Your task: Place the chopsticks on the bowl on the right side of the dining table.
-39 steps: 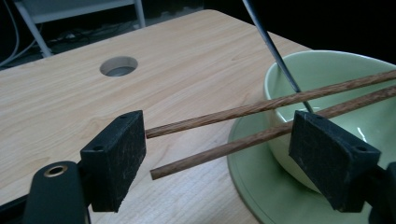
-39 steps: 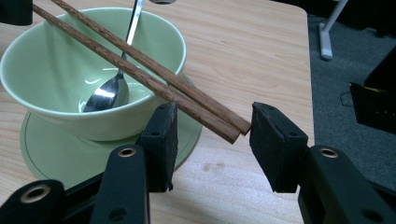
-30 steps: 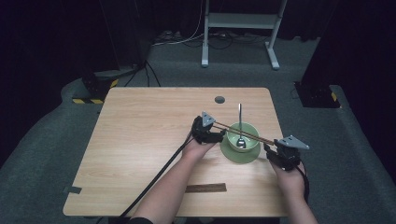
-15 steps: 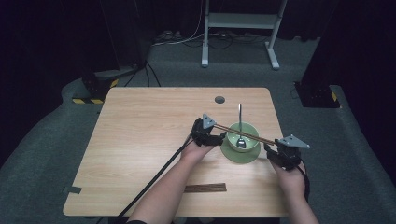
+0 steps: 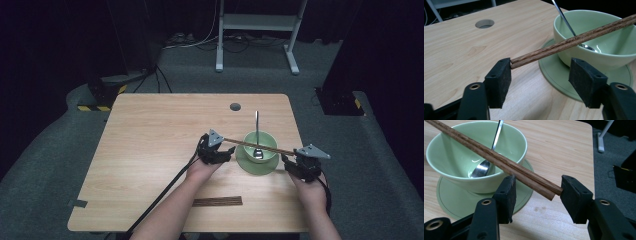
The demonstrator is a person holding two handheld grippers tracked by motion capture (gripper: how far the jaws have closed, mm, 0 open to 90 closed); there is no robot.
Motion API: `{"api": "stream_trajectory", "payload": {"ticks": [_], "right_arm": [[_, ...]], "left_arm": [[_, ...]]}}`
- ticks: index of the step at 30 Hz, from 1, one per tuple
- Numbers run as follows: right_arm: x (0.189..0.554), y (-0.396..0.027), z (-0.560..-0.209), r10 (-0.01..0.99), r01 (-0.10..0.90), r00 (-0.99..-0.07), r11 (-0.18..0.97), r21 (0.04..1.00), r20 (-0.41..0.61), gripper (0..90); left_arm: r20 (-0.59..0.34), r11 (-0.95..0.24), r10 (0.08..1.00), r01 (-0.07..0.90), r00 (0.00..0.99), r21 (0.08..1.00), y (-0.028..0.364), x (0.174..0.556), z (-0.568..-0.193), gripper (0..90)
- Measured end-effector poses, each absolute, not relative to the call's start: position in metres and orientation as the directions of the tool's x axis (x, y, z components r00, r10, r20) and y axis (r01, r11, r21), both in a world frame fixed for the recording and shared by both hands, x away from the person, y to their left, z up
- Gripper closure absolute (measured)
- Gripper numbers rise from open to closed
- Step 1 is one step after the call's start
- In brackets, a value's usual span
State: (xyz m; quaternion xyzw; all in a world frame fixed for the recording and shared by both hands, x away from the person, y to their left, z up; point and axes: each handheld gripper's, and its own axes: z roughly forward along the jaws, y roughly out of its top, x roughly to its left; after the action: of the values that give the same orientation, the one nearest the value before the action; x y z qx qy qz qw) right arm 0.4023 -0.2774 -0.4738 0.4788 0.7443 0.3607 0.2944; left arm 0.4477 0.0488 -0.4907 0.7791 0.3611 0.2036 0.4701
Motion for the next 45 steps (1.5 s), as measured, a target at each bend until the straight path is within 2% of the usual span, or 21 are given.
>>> {"api": "stream_trajectory", "payload": {"ticks": [6,18,24,29,45], "right_arm": [[0.402,-0.275,-0.474,0.924,0.502,-0.369,0.290,0.815,-0.102,45.7],[0.384,-0.275,-0.474,0.938,0.488,-0.333,0.257,0.834,-0.094,43.5],[0.377,-0.271,-0.476,0.955,0.494,-0.281,0.233,0.838,-0.100,56.3],[0.383,-0.273,-0.477,0.964,0.507,-0.250,0.207,0.837,-0.087,61.8],[0.396,-0.280,-0.477,0.966,0.522,-0.238,0.216,0.825,-0.102,66.1]], "left_arm": [[-0.025,-0.291,0.746,0.359,0.666,0.887,0.056,0.438,-0.492,39.0],[-0.061,-0.245,0.769,0.382,0.636,0.891,0.059,0.449,-0.492,38.2],[-0.065,-0.255,0.759,0.387,0.648,0.886,0.055,0.450,-0.495,41.5],[-0.055,-0.264,0.752,0.376,0.657,0.888,0.055,0.445,-0.495,41.7],[-0.054,-0.256,0.763,0.377,0.645,0.890,0.055,0.446,-0.496,42.5]]}}
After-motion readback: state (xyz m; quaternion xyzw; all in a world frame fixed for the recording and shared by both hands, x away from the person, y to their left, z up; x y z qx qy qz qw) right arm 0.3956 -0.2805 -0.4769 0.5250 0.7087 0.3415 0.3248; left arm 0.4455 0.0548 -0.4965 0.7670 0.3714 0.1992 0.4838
